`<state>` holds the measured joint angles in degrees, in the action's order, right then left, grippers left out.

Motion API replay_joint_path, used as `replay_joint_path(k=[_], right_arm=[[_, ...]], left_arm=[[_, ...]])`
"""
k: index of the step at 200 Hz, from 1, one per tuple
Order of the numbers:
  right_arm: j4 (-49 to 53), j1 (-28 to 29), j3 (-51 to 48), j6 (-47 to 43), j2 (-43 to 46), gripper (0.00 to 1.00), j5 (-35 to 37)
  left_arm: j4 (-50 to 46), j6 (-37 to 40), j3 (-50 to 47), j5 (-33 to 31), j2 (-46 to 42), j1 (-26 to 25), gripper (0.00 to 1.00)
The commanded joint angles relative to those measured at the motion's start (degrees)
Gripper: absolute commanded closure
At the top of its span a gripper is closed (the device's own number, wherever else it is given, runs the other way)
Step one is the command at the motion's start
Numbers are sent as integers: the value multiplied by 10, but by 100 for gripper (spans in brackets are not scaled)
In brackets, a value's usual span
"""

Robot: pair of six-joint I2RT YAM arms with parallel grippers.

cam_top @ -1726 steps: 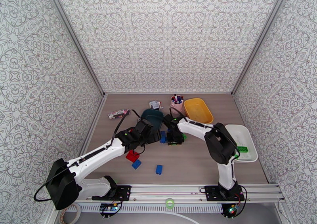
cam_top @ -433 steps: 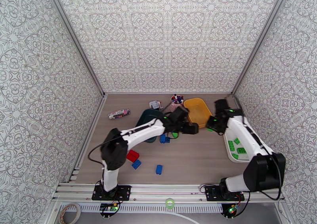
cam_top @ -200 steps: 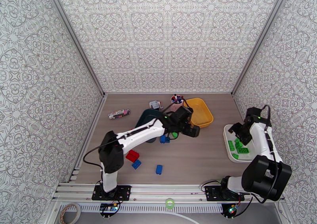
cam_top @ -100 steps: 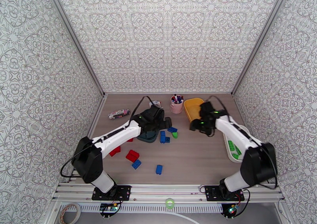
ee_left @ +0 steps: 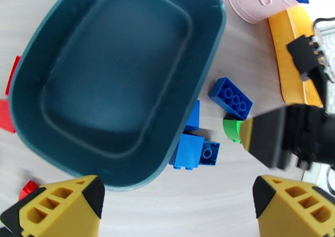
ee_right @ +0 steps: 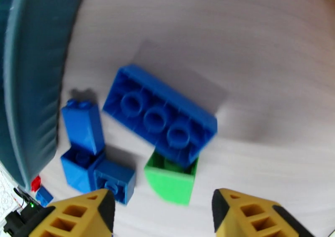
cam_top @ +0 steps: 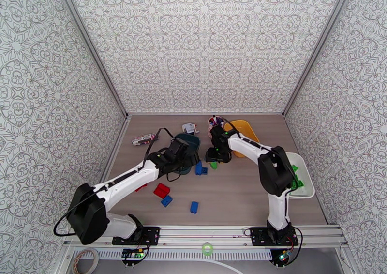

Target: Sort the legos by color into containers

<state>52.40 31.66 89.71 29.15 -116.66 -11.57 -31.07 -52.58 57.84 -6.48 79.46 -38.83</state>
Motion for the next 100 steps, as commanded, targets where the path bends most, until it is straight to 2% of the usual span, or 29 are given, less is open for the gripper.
replay_joint_path(k=[1,63,100], right_arm=[[27,3,28,3,-21,36,9],[30,11,29,3,-47,45,28],[24,11,13,6,-35,56,34]], left_arm=[[-5,-18,-15,-20,-21,3,1],[0,-12,7,-10,3,9,1],[1,1,38,-4,32,3,1]])
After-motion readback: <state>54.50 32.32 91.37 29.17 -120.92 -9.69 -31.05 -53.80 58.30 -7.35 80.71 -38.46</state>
